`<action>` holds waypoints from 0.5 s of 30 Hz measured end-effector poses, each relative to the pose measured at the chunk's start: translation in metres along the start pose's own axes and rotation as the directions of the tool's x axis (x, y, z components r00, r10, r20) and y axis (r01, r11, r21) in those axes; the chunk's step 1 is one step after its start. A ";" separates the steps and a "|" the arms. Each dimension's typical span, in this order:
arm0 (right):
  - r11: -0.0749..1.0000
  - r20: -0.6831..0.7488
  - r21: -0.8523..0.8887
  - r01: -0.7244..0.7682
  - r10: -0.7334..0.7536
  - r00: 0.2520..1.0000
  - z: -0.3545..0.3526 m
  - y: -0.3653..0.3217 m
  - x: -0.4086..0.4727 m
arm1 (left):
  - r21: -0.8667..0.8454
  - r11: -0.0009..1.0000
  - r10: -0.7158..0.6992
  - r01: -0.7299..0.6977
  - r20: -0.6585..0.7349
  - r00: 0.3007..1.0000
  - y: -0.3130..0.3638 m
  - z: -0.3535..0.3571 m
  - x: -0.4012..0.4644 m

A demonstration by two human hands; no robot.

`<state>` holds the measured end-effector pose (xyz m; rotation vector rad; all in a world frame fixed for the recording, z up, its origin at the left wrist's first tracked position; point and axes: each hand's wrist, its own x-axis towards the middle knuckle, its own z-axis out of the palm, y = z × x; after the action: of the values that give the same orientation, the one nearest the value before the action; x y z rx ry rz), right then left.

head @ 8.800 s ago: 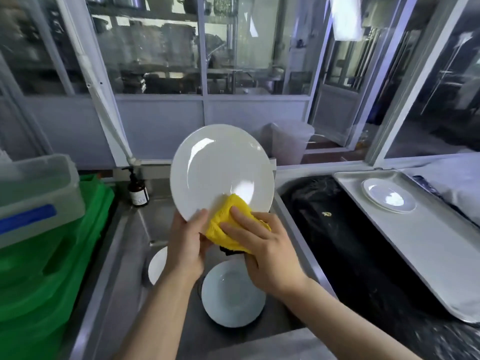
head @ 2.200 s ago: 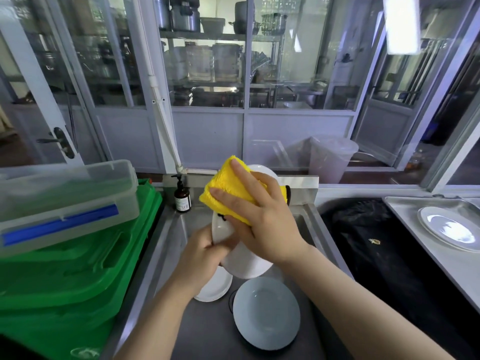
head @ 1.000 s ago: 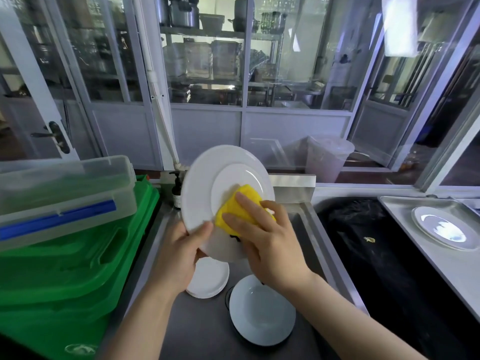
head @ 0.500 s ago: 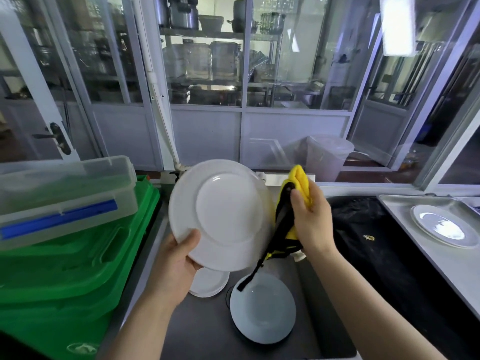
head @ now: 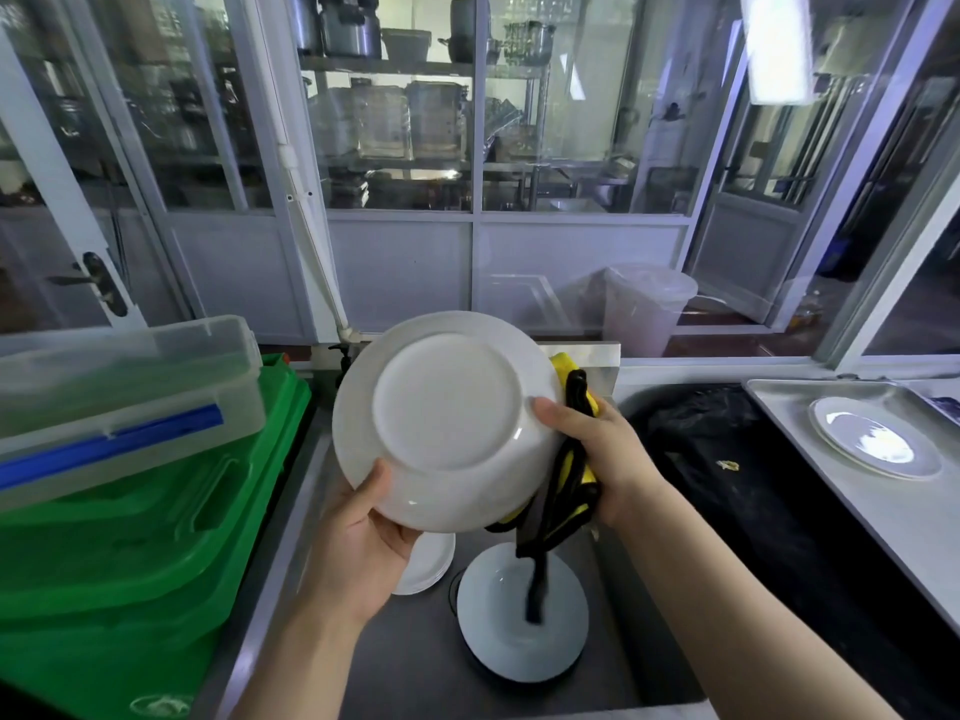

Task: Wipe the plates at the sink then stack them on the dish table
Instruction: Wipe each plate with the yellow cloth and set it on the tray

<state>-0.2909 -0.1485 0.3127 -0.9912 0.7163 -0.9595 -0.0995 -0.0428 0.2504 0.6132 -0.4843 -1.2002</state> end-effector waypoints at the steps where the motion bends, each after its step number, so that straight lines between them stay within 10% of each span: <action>1: 1.000 0.020 0.029 -0.002 0.001 1.000 -0.001 -0.002 -0.001 | 0.011 1.000 -0.016 0.016 0.028 0.999 0.000 -0.002 0.000; 10: 0.999 0.220 -0.021 0.045 -0.039 0.975 -0.009 -0.028 0.001 | -0.064 0.987 -0.136 0.145 0.120 0.983 0.050 -0.021 0.020; 15: 0.994 0.275 -0.105 -0.024 0.052 0.960 -0.009 -0.030 0.007 | 0.440 0.884 -0.213 0.154 0.087 0.973 0.084 0.007 0.038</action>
<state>-0.3053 -0.1648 0.3358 -1.1695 0.5494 -0.7368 -0.0330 -0.0601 0.3126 0.9808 -0.8337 -1.3296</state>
